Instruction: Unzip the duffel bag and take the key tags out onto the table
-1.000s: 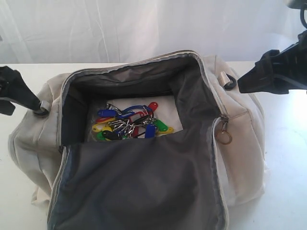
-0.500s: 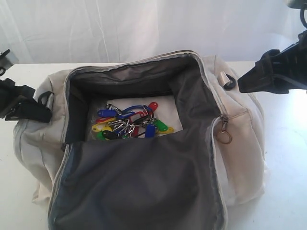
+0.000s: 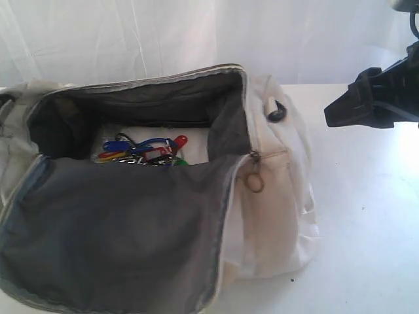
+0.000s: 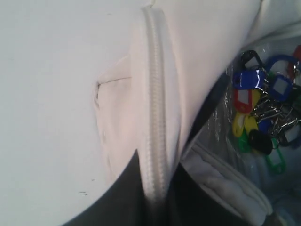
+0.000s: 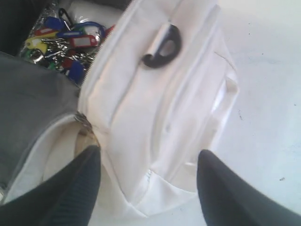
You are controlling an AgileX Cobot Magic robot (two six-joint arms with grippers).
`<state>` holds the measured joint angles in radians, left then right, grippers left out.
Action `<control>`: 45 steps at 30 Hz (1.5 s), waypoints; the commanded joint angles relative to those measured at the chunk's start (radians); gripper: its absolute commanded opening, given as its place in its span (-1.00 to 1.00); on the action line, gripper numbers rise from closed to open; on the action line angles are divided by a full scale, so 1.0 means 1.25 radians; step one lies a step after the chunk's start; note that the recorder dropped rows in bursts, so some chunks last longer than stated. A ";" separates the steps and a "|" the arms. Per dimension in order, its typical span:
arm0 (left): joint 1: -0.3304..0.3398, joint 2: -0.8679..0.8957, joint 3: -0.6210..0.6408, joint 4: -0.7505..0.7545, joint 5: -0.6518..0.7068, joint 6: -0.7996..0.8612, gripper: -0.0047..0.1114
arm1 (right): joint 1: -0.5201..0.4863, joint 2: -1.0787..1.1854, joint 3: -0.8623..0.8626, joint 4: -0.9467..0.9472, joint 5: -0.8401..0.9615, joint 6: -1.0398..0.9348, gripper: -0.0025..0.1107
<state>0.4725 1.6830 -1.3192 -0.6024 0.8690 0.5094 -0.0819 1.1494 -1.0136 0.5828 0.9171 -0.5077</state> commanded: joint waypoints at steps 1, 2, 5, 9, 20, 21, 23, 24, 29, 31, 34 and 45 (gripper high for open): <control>0.076 -0.006 -0.027 -0.021 -0.031 -0.015 -0.91 | -0.005 -0.006 0.003 0.003 -0.001 -0.009 0.05; 0.081 -0.006 -0.027 -0.030 -0.026 -0.013 -0.91 | -0.005 -0.006 0.003 0.003 -0.001 -0.009 0.05; 0.076 -0.006 -0.025 -0.057 -0.005 0.014 -0.91 | -0.005 -0.006 0.003 0.003 -0.001 -0.009 0.05; 0.033 0.002 -0.021 -0.100 0.020 0.075 -0.91 | -0.005 -0.006 0.003 0.003 0.001 -0.009 0.05; -0.062 0.067 -0.021 -0.054 0.081 0.054 -0.22 | -0.005 -0.006 0.003 0.003 0.001 -0.009 0.05; -0.062 0.067 -0.021 -0.054 0.086 0.052 -0.11 | -0.005 -0.006 0.003 0.003 0.001 -0.009 0.05; -0.062 0.063 -0.031 -0.052 0.111 0.052 0.05 | -0.005 -0.006 0.003 0.003 -0.001 -0.009 0.05; -0.062 0.058 -0.040 -0.052 0.131 0.052 0.13 | -0.005 -0.006 0.003 0.003 -0.003 -0.009 0.05; -0.062 0.012 -0.104 -0.037 0.181 0.029 0.19 | -0.005 -0.006 0.003 0.003 -0.005 -0.009 0.05; -0.062 -0.015 -0.134 -0.006 0.187 0.006 0.19 | -0.005 -0.006 0.003 0.003 -0.002 -0.009 0.05; -0.062 -0.057 -0.175 0.045 0.191 -0.041 0.19 | -0.005 -0.006 0.003 0.003 0.001 -0.009 0.05; -0.062 -0.235 -0.232 0.068 0.225 -0.102 0.10 | -0.005 -0.006 0.003 0.037 0.000 -0.043 0.05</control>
<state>0.3989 1.4474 -1.6024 -0.5021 1.0926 0.4083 -0.0819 1.1494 -1.0136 0.5929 0.9190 -0.5272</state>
